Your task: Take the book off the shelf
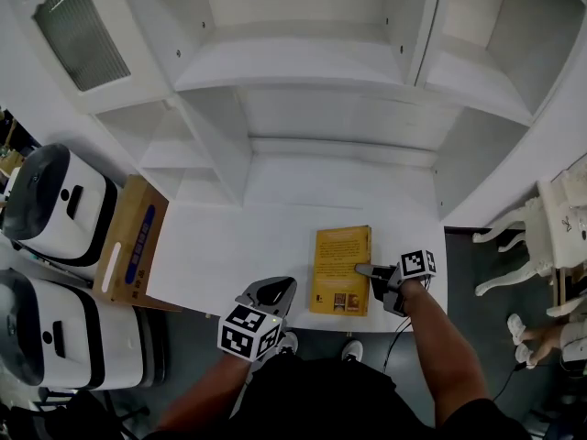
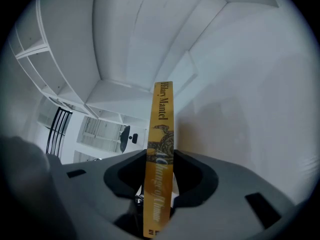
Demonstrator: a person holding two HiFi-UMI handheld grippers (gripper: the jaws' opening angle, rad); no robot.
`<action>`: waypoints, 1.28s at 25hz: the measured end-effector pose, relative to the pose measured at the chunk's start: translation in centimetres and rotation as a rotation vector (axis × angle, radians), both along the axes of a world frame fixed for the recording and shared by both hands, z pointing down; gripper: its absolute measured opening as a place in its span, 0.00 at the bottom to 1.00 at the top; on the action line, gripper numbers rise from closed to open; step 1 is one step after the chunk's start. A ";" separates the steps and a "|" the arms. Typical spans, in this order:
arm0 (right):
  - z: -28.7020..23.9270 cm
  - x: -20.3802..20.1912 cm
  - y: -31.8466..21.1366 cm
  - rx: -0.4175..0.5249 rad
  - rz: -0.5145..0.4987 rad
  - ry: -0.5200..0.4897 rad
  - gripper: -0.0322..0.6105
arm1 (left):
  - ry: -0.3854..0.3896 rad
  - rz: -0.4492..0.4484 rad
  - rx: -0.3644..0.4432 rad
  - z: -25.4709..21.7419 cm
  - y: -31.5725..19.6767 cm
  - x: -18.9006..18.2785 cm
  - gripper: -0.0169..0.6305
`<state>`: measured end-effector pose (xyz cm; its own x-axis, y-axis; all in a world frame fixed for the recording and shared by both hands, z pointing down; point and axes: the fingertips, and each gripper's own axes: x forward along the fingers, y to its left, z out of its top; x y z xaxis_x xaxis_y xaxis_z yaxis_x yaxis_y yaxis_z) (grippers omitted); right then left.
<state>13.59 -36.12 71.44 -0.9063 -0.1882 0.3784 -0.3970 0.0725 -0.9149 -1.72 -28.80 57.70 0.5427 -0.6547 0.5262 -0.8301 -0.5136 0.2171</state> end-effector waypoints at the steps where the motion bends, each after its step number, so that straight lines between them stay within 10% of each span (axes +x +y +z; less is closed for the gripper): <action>1: 0.4 0.1 -0.1 -0.005 0.005 0.010 0.30 | 0.000 -0.005 -0.003 0.1 0.0 -0.1 0.04; 22: 6.3 1.7 -1.3 0.141 -0.009 0.473 0.43 | 0.009 -0.009 -0.035 1.2 -0.9 0.9 0.04; 32: 5.0 2.4 -0.8 0.243 -0.004 0.543 0.43 | 0.013 -0.035 -0.022 0.6 0.1 1.3 0.04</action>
<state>16.03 -36.95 76.41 -0.5964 -0.3244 0.7342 -0.8025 0.2575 -0.5382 -0.39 -28.70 58.33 0.5267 -0.6617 0.5337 -0.8444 -0.4797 0.2386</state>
